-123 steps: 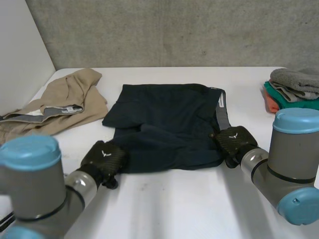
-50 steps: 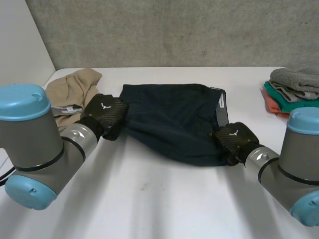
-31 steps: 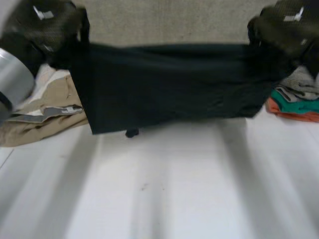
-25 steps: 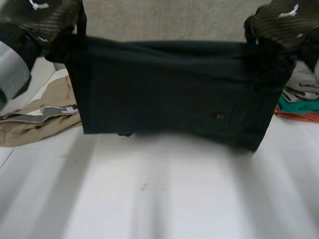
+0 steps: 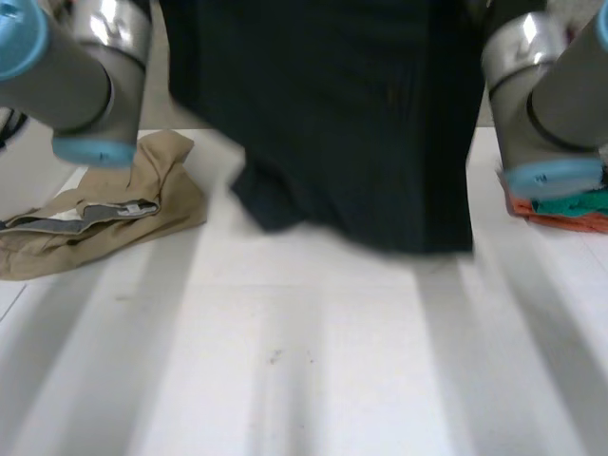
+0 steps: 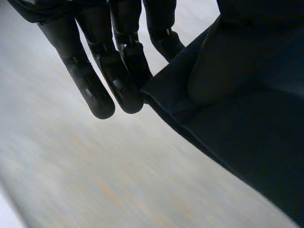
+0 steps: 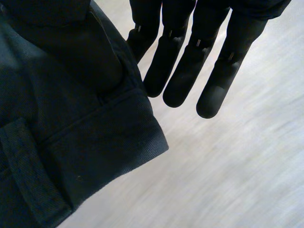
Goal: Fold the laundry.
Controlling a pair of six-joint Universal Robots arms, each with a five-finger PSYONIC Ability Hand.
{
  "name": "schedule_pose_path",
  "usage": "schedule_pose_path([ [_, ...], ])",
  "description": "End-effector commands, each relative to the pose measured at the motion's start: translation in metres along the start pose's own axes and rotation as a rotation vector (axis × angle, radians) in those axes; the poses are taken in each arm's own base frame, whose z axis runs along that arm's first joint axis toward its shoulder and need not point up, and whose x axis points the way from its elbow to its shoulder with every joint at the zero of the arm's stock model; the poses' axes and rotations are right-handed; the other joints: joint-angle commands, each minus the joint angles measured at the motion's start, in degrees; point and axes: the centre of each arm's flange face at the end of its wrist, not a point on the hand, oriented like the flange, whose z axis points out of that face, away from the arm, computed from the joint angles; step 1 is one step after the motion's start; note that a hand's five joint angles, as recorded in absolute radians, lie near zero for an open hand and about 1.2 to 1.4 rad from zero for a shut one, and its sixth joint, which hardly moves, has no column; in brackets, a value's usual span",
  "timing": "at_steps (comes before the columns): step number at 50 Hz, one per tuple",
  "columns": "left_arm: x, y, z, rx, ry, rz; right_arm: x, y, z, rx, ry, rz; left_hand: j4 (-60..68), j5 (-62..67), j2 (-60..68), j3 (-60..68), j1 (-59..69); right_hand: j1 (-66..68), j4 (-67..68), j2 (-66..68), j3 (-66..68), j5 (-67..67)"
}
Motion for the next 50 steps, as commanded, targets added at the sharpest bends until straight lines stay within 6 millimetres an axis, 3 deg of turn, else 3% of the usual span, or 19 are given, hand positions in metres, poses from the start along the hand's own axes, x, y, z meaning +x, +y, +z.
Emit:
schedule_pose_path([
  [1, -0.025, -0.030, 0.008, 0.176, -0.119, -0.046, 0.018, -0.034, 0.016, 0.240, 0.138, 0.027, 11.18, 14.53, 11.30, 11.54, 14.81, 15.96, 11.33, 12.44, 11.75, 13.46],
  [4, -0.007, -0.012, -0.011, 0.077, -0.051, -0.062, 0.010, -0.023, 0.011, 0.184, 0.101, 0.029, 11.18, 14.53, 11.30, 11.54, 14.81, 15.96, 11.33, 12.44, 11.75, 13.46],
  [7, -0.002, 0.000, -0.030, 0.006, -0.015, -0.064, -0.012, 0.012, -0.002, 0.047, 0.011, 0.029, 11.18, 14.53, 11.30, 11.54, 14.81, 15.96, 11.33, 12.44, 11.75, 13.46],
  [10, 0.009, 0.017, -0.054, -0.083, 0.037, -0.068, -0.025, 0.033, -0.012, -0.037, -0.041, 0.028, 11.18, 14.53, 11.30, 11.54, 14.81, 15.96, 11.33, 12.44, 11.75, 13.46],
  [11, 0.012, 0.023, -0.060, -0.108, 0.051, -0.069, -0.035, 0.050, -0.022, -0.101, -0.081, 0.026, 11.18, 14.53, 11.30, 11.54, 14.81, 15.96, 11.33, 12.44, 11.75, 13.46],
  [18, 0.056, 0.068, -0.152, -0.419, 0.253, -0.089, -0.083, 0.117, -0.077, -0.335, -0.302, 0.028, 11.18, 14.53, 11.30, 11.54, 14.81, 15.96, 11.33, 12.44, 11.75, 13.46],
  [21, 0.066, 0.073, -0.182, -0.529, 0.320, -0.096, -0.095, 0.137, -0.106, -0.446, -0.388, -0.015, 11.18, 14.53, 11.30, 11.54, 14.81, 15.96, 11.33, 12.44, 11.75, 13.46],
  [22, 0.073, 0.070, -0.202, -0.601, 0.378, -0.103, -0.097, 0.140, -0.113, -0.470, -0.410, -0.030, 11.18, 14.53, 11.30, 11.54, 14.81, 15.96, 11.33, 12.44, 11.75, 13.46],
  [26, 0.074, 0.046, -0.236, -0.736, 0.498, -0.100, -0.103, 0.132, -0.142, -0.551, -0.519, -0.100, 11.18, 14.53, 11.30, 11.54, 14.81, 15.96, 11.33, 12.44, 11.75, 13.46],
  [29, 0.052, 0.016, -0.251, -0.829, 0.528, -0.076, -0.095, 0.120, -0.160, -0.609, -0.577, -0.132, 11.18, 14.53, 11.30, 11.54, 14.81, 15.96, 11.33, 12.44, 11.75, 13.46],
  [32, 0.043, 0.004, -0.258, -0.861, 0.541, -0.065, -0.081, 0.102, -0.172, -0.659, -0.605, -0.132, 11.18, 14.53, 11.30, 11.54, 14.81, 15.96, 11.33, 12.44, 11.75, 13.46],
  [36, 0.025, -0.026, -0.281, -0.947, 0.632, -0.024, -0.068, 0.084, -0.187, -0.712, -0.639, -0.136, 11.18, 14.53, 11.30, 11.54, 14.81, 15.96, 11.33, 12.44, 11.75, 13.46],
  [40, 0.006, -0.063, -0.317, -1.056, 0.840, 0.080, -0.043, 0.045, -0.229, -0.853, -0.760, -0.176, 11.18, 14.53, 11.30, 11.54, 14.81, 15.96, 11.33, 12.44, 11.75, 13.46],
  [44, 0.001, -0.109, -0.353, -1.077, 1.100, 0.101, -0.028, 0.026, -0.272, -0.976, -0.940, -0.268, 11.18, 14.53, 11.30, 11.54, 14.81, 15.96, 11.33, 12.44, 11.75, 13.46],
  [47, 0.000, -0.125, -0.364, -1.067, 1.181, 0.097, -0.020, 0.016, -0.293, -1.015, -1.037, -0.306, 11.18, 14.53, 11.30, 11.54, 14.81, 15.96, 11.33, 12.44, 11.75, 13.46],
  [50, 0.004, -0.125, -0.358, -1.021, 1.174, 0.106, -0.020, 0.016, -0.294, -0.997, -1.025, -0.314, 11.18, 14.53, 11.30, 11.54, 14.81, 15.96, 11.33, 12.44, 11.75, 13.46],
])
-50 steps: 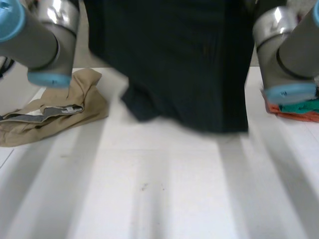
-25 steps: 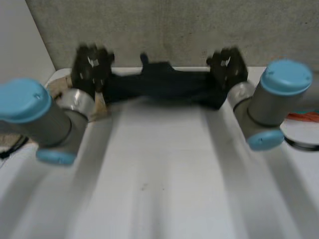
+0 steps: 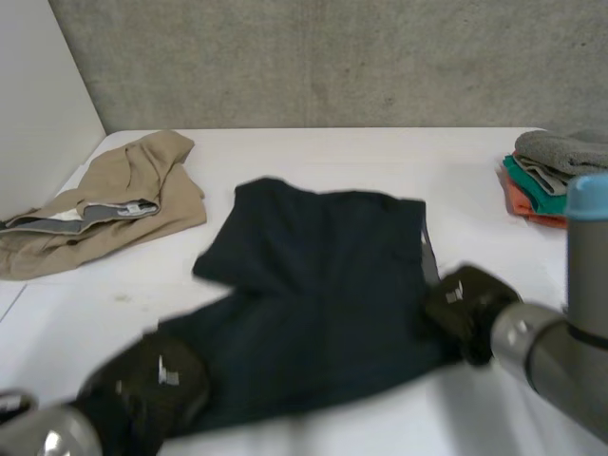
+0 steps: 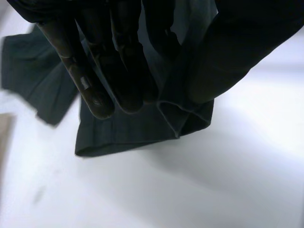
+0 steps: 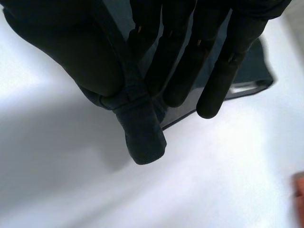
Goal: Fold the laundry.
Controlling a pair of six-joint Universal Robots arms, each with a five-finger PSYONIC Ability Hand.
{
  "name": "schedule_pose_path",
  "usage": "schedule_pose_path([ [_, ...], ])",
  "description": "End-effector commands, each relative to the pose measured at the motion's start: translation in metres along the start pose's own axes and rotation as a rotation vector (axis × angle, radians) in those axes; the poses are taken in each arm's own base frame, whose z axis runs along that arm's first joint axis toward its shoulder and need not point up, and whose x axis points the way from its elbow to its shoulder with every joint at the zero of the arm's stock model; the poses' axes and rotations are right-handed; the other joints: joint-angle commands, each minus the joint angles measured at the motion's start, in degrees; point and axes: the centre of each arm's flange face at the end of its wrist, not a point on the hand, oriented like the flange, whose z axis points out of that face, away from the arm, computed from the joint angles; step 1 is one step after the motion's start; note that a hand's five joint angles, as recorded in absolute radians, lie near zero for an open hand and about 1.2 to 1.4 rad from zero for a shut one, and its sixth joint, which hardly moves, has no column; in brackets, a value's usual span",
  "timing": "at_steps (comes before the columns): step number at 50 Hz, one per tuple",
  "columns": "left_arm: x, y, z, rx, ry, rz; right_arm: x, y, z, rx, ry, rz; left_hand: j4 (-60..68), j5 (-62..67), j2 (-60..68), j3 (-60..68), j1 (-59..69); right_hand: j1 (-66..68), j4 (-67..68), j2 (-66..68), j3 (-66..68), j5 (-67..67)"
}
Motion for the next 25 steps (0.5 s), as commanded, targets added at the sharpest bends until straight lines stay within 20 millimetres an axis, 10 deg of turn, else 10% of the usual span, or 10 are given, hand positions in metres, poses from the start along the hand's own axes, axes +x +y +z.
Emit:
schedule_pose_path([
  [1, 0.013, -0.010, -0.012, 0.046, 0.057, 0.078, -0.016, 0.014, -0.021, -0.058, -0.074, -0.085, 11.18, 14.53, 11.14, 11.37, 14.81, 15.96, 11.29, 12.44, 11.64, 12.50],
  [8, -0.053, -0.043, 0.075, 0.197, -0.208, 0.017, 0.015, -0.009, 0.004, 0.091, 0.121, -0.046, 11.18, 14.53, 11.14, 11.37, 14.81, 15.96, 11.29, 12.44, 11.64, 12.50],
  [13, -0.109, -0.069, 0.146, 0.326, -0.404, 0.005, 0.032, -0.020, 0.058, 0.148, 0.208, 0.027, 11.18, 14.53, 11.14, 11.37, 14.81, 15.96, 11.29, 12.44, 11.64, 12.50],
  [25, -0.170, -0.092, 0.249, 0.483, -0.714, 0.088, 0.083, -0.059, 0.144, 0.396, 0.511, 0.026, 11.18, 14.53, 11.14, 11.37, 14.81, 15.96, 11.29, 12.44, 11.64, 12.50],
])
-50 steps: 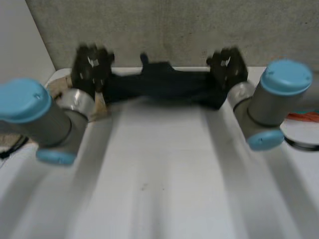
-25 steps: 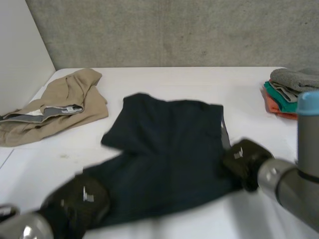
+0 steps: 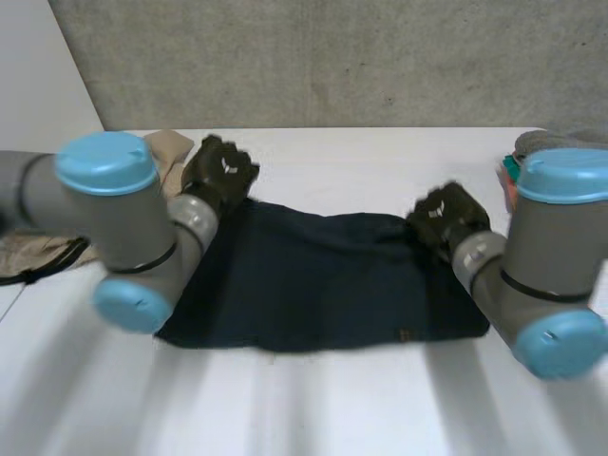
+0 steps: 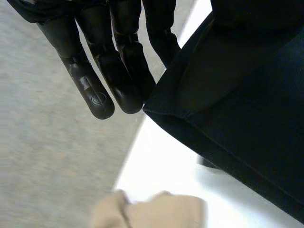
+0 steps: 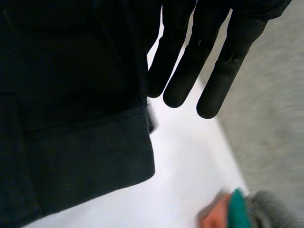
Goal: Fold the laundry.
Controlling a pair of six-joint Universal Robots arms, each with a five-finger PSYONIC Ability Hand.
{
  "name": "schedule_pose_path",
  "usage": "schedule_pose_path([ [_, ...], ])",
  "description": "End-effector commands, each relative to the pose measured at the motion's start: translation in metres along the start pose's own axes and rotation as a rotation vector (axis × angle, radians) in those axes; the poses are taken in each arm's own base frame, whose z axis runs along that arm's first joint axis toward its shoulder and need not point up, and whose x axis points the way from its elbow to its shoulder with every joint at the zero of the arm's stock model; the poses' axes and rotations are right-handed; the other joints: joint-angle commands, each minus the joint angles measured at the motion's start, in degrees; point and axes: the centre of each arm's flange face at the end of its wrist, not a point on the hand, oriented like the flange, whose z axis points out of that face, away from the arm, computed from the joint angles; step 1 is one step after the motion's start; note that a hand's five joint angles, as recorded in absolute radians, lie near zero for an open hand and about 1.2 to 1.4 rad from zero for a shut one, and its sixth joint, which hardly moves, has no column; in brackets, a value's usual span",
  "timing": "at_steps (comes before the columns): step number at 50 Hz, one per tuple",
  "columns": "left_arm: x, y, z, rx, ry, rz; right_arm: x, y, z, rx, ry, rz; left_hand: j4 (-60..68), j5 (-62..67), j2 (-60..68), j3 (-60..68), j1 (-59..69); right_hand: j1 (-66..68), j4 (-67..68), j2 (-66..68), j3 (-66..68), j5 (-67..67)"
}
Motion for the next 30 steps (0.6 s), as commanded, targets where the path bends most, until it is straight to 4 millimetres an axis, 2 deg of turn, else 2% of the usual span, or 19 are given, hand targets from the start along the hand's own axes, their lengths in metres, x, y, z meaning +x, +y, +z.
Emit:
schedule_pose_path([
  [1, 0.004, 0.016, 0.055, 0.089, -0.154, 0.062, 0.002, -0.005, 0.062, 0.156, 0.153, -0.003, 11.16, 14.53, 11.14, 11.36, 14.51, 15.96, 11.27, 12.44, 11.64, 12.23],
  [4, 0.010, 0.019, 0.065, 0.117, -0.199, 0.064, -0.005, 0.001, 0.084, 0.201, 0.187, -0.012, 11.16, 14.53, 11.14, 11.36, 14.51, 15.96, 11.27, 12.44, 11.64, 12.23],
  [5, 0.012, 0.020, 0.066, 0.118, -0.208, 0.063, -0.007, 0.002, 0.089, 0.214, 0.195, -0.004, 11.16, 14.53, 11.14, 11.36, 14.51, 10.35, 5.67, 6.83, 6.04, 6.63],
  [6, 0.012, 0.021, 0.067, 0.116, -0.220, 0.058, -0.008, 0.003, 0.093, 0.227, 0.206, 0.001, 0.69, 4.06, 0.67, 0.89, 4.04, -5.19, -9.87, -8.71, -9.51, -8.92],
  [7, 0.014, 0.022, 0.068, 0.114, -0.231, 0.055, -0.011, 0.005, 0.099, 0.239, 0.220, 0.004, -21.89, -18.52, -21.92, -21.69, -18.55, -48.81, -53.49, -52.33, -53.13, -52.54],
  [8, 0.017, 0.021, 0.067, 0.113, -0.248, 0.051, -0.011, 0.005, 0.099, 0.248, 0.226, 0.002, -58.84, -55.47, -58.86, -58.64, -55.49, -54.04, -58.73, -57.56, -58.36, -57.77],
  [10, 0.023, 0.019, 0.064, 0.114, -0.253, 0.044, -0.013, 0.005, 0.098, 0.248, 0.222, 0.009, -52.41, -49.04, -52.44, -52.21, -49.07, -54.04, -58.73, -57.56, -58.36, -57.77],
  [11, 0.027, 0.020, 0.062, 0.110, -0.254, 0.038, -0.012, 0.006, 0.093, 0.236, 0.216, 0.030, -58.84, -55.47, -58.86, -58.64, -55.49, -54.04, -58.73, -57.56, -58.36, -57.77],
  [14, 0.040, 0.018, 0.052, 0.113, -0.240, 0.028, -0.007, 0.009, 0.080, 0.203, 0.189, 0.096, -58.84, -55.47, -58.86, -58.64, -55.49, -54.04, -58.73, -57.56, -58.36, -57.77],
  [18, 0.032, 0.003, 0.032, 0.128, -0.242, 0.019, 0.020, 0.004, 0.040, 0.133, 0.135, 0.259, -58.84, -55.47, -58.86, -58.64, -55.49, -54.04, -58.73, -57.56, -58.36, -57.77],
  [19, 0.031, 0.001, 0.027, 0.129, -0.238, 0.019, 0.030, 0.004, 0.024, 0.092, 0.113, 0.328, -58.84, -55.47, -58.86, -58.64, -55.49, -54.04, -58.73, -57.56, -58.36, -57.77],
  [21, 0.030, -0.001, 0.014, 0.120, -0.223, 0.012, 0.035, 0.007, 0.010, 0.041, 0.076, 0.393, -58.84, -55.47, -58.86, -58.64, -55.49, -54.04, -58.73, -57.56, -58.36, -57.77],
  [25, 0.032, -0.002, -0.004, 0.109, -0.194, -0.019, 0.019, 0.030, -0.010, -0.114, -0.082, 0.509, -58.84, -55.47, -58.86, -58.64, -55.49, -47.58, -52.26, -51.10, -51.89, -51.31],
  [30, 0.031, -0.008, -0.019, 0.117, -0.174, -0.091, 0.004, 0.047, -0.015, -0.129, -0.166, 0.542, -58.84, -55.47, -58.86, -58.64, -55.49, -38.66, -43.35, -42.18, -42.98, -42.39],
])
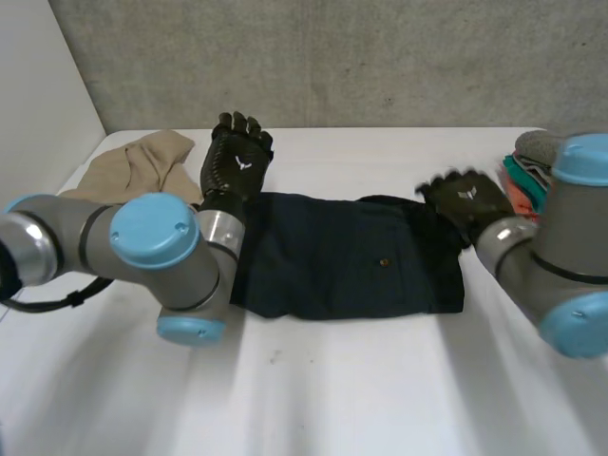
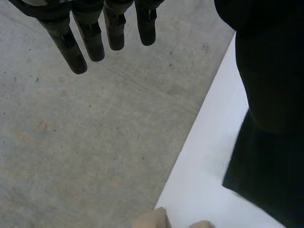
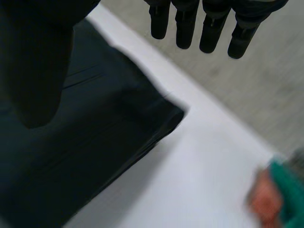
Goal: Fold the laundry.
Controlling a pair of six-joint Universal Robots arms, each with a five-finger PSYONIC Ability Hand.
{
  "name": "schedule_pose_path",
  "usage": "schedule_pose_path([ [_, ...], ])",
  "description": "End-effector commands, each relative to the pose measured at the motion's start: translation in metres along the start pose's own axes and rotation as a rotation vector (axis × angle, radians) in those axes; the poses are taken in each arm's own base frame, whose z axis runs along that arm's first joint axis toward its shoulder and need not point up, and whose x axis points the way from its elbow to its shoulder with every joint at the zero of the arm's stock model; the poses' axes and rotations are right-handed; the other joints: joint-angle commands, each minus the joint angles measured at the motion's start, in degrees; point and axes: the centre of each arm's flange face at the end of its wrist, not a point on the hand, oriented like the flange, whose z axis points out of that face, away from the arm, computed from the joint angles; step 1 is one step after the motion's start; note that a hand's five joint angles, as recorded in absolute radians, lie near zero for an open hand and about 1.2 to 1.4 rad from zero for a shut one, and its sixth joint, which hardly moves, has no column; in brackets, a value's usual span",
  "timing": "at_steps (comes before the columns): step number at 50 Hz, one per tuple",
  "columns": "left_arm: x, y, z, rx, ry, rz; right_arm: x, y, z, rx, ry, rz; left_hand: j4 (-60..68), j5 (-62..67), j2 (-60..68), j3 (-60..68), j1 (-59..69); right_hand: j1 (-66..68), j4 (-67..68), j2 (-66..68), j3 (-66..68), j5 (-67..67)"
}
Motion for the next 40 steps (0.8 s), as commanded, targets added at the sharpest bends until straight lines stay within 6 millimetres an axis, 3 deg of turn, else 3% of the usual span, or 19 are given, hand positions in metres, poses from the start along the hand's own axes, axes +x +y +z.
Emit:
schedule_pose_path([
  [1, -0.003, -0.008, -0.022, -0.010, 0.031, -0.100, -0.007, 0.033, -0.010, -0.093, -0.118, 0.078, -1.58, -2.83, -1.73, -2.09, -1.05, 12.59, 11.92, 12.09, 11.90, 11.59],
  [7, -0.003, -0.009, -0.028, -0.014, 0.040, -0.138, -0.014, 0.051, 0.004, -0.071, -0.111, 0.069, -1.58, -2.83, -1.73, -2.09, -1.05, 18.14, 17.48, 17.65, 17.46, 17.14],
  [10, -0.002, -0.007, -0.030, -0.023, 0.044, -0.136, -0.013, 0.059, 0.015, -0.064, -0.091, 0.066, -1.58, -2.83, -1.73, -2.09, -1.05, 37.60, 36.93, 37.10, 36.91, 36.60],
  [12, -0.002, -0.006, -0.031, -0.026, 0.047, -0.134, -0.008, 0.061, 0.019, -0.059, -0.055, 0.059, -1.58, -2.83, -1.73, -2.09, -1.05, 64.86, 64.19, 64.36, 64.17, 63.86],
  [19, -0.009, -0.009, -0.031, -0.023, 0.033, -0.136, 0.021, 0.057, 0.011, -0.055, 0.083, -0.007, -1.58, -2.83, -1.73, -2.09, -1.05, 65.03, 64.36, 64.53, 64.35, 64.03],
  [25, -0.021, -0.018, -0.036, -0.008, 0.018, -0.141, 0.054, 0.044, -0.006, -0.046, 0.179, -0.224, -1.58, -2.83, -1.73, -2.09, -1.05, 65.03, 64.36, 64.53, 64.35, 64.03],
  [28, -0.026, -0.021, -0.041, -0.006, 0.016, -0.143, 0.053, 0.030, -0.009, -0.010, 0.187, -0.357, -1.58, -2.83, -1.73, -2.09, -1.05, 65.03, 64.36, 64.53, 64.35, 64.03],
  [30, -0.030, -0.024, -0.043, -0.002, 0.010, -0.144, 0.041, 0.016, -0.011, 0.041, 0.167, -0.423, -1.58, -2.83, -1.73, -2.09, -1.05, 65.03, 64.36, 64.53, 64.35, 64.03],
  [31, -0.032, -0.025, -0.044, 0.002, 0.006, -0.145, 0.021, -0.002, -0.014, 0.112, 0.133, -0.486, -1.58, -2.83, -1.73, -2.09, -1.05, 65.03, 64.36, 64.53, 64.35, 64.03],
  [34, -0.039, -0.029, -0.048, 0.009, -0.004, -0.146, -0.013, -0.026, -0.018, 0.222, 0.076, -0.558, -1.58, -2.83, -1.73, -2.09, -1.05, 65.03, 64.36, 64.53, 64.35, 64.03],
  [35, -0.040, -0.030, -0.048, 0.008, -0.007, -0.146, -0.039, -0.033, -0.020, 0.278, 0.019, -0.591, -1.58, -2.83, -1.73, -2.09, -1.05, 65.03, 64.36, 64.53, 64.35, 64.03],
  [37, -0.047, -0.031, -0.051, 0.009, -0.020, -0.146, -0.069, -0.034, -0.019, 0.333, -0.062, -0.624, -1.58, -2.83, -1.73, -2.09, -1.05, 65.03, 64.36, 64.53, 64.35, 64.03],
  [38, -0.050, -0.031, -0.051, 0.010, -0.026, -0.148, -0.099, -0.030, -0.022, 0.389, -0.155, -0.660, -1.58, -2.83, -1.73, -2.09, -1.05, 65.03, 64.36, 64.53, 64.35, 64.03],
  [40, -0.059, -0.031, -0.054, 0.002, -0.049, -0.152, -0.131, -0.024, -0.029, 0.447, -0.261, -0.711, -1.58, -2.83, -1.73, -2.09, -1.05, 65.03, 64.36, 64.53, 64.35, 64.03],
])
